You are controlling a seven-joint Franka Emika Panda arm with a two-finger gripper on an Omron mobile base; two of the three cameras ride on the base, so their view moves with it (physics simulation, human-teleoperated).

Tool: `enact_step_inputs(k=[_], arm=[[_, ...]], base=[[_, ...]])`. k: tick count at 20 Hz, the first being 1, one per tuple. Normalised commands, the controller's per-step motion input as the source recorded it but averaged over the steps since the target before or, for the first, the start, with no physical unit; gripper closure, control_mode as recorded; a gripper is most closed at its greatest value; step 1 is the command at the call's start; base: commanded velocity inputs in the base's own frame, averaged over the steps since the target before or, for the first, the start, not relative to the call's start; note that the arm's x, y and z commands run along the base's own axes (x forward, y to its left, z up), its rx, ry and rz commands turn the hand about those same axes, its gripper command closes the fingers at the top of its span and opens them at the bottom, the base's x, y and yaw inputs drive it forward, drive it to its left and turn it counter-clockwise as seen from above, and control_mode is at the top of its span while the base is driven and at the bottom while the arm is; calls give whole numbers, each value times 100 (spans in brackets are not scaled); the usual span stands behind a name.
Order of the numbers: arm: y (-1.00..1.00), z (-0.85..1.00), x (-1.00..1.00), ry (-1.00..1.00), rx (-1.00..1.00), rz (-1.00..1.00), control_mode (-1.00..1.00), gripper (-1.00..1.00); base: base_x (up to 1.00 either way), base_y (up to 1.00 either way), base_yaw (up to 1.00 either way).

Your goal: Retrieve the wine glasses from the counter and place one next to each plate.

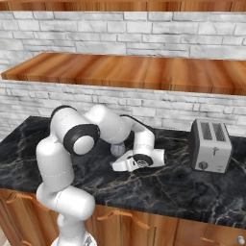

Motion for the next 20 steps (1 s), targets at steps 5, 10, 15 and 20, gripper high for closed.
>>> enact_step_inputs(k=[5,10,15,20], arm=[[5,6,0,-11,0,-6,-100,100],[0,14,-6,-13,0,-5,-100,100],[-1,23,-16,-4,11,-5,-100,100],[0,62,-20,-2,13,-6,-100,100]], base=[[0,0,0],[0,0,0],[0,0,0],[0,0,0]])
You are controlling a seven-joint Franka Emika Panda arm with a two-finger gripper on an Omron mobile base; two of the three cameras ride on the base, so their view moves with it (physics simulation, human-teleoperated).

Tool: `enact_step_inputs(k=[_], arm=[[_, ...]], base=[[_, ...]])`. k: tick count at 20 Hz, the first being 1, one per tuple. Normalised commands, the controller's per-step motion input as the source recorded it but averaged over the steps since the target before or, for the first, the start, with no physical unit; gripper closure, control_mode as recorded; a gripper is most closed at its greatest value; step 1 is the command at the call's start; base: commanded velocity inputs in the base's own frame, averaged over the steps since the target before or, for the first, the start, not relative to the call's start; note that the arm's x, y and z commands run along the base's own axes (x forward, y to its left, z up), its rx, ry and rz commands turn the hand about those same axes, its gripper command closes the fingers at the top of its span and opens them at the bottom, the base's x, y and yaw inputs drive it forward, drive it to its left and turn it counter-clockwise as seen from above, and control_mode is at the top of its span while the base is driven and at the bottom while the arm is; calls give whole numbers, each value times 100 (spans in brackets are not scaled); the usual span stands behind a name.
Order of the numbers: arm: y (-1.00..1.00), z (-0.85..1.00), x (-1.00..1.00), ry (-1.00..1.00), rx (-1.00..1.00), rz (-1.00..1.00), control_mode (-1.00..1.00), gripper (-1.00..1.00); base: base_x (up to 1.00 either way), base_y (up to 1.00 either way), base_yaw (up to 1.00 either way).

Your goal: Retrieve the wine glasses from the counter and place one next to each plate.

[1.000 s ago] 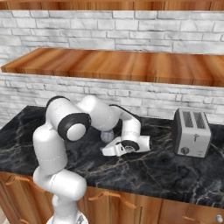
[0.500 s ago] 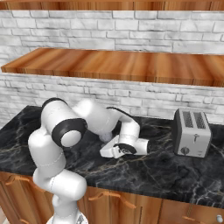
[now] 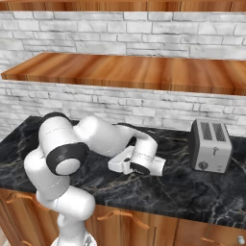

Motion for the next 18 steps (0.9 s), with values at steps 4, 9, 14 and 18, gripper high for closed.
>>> enact_step_inputs(k=[4,9,14,18], arm=[[0,97,-36,-14,4,-1,-100,100],[5,98,-70,-28,-3,0,-100,100],[12,75,-97,-29,-5,0,-100,100],[6,76,-79,-11,-1,0,-100,100]], base=[[0,0,0],[0,0,0],[0,0,0],[0,0,0]])
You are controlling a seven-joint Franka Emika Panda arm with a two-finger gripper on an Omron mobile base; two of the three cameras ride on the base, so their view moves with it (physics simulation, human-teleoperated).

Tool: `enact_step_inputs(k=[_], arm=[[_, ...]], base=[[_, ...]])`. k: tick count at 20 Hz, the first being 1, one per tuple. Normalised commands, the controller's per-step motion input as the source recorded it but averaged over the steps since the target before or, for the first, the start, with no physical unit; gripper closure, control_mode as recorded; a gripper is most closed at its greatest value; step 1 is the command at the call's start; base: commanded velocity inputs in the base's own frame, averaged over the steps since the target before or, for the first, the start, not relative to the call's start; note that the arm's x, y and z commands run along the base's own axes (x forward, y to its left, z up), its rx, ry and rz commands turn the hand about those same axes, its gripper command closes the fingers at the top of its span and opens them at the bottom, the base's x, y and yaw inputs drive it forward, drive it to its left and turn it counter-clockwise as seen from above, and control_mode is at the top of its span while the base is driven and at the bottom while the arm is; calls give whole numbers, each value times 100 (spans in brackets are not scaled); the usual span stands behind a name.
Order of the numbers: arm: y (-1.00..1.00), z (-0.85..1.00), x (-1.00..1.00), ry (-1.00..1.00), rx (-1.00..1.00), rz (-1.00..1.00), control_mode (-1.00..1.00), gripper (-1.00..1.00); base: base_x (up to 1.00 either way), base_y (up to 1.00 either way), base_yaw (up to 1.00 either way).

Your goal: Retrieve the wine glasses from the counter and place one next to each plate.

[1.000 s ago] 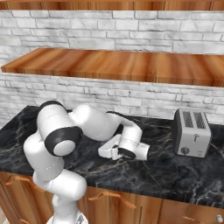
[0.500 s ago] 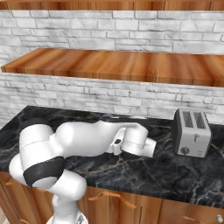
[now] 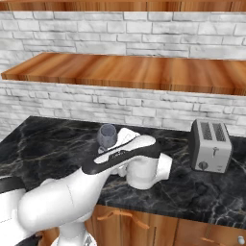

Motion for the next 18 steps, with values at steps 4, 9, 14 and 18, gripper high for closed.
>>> enact_step_inputs(k=[4,9,14,18], arm=[[23,48,-72,-2,-3,0,-100,100],[46,16,-74,-5,-6,0,-100,100],[35,22,-80,-17,-7,-1,100,100],[0,0,0,0,0,0,100,100]], base=[[0,0,0],[0,0,0],[-20,5,0],[-100,23,0]])
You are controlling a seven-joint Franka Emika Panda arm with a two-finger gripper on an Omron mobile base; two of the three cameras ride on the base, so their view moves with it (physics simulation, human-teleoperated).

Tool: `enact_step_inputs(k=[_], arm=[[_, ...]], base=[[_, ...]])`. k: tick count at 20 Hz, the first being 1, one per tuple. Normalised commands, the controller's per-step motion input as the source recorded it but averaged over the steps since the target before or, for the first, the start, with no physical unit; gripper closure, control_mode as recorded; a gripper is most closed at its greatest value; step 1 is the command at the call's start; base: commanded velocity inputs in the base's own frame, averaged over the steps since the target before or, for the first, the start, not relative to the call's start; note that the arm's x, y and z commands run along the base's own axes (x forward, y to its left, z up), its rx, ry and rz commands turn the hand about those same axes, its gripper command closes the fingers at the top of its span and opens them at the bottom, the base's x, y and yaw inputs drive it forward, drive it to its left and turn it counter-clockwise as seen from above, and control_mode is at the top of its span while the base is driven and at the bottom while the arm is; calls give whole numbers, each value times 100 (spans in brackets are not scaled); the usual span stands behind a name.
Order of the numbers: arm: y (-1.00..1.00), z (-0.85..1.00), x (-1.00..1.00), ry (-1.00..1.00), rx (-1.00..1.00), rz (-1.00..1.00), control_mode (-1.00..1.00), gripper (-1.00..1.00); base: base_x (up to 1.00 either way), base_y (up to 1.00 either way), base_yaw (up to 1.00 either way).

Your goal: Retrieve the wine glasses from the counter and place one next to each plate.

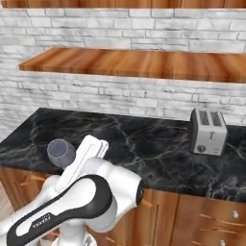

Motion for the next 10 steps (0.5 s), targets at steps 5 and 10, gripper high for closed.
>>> enact_step_inputs(k=[5,10], arm=[[0,0,0,0,0,0,100,100],[0,0,0,0,0,0,100,100]], base=[[-99,50,3],[-100,94,15]])
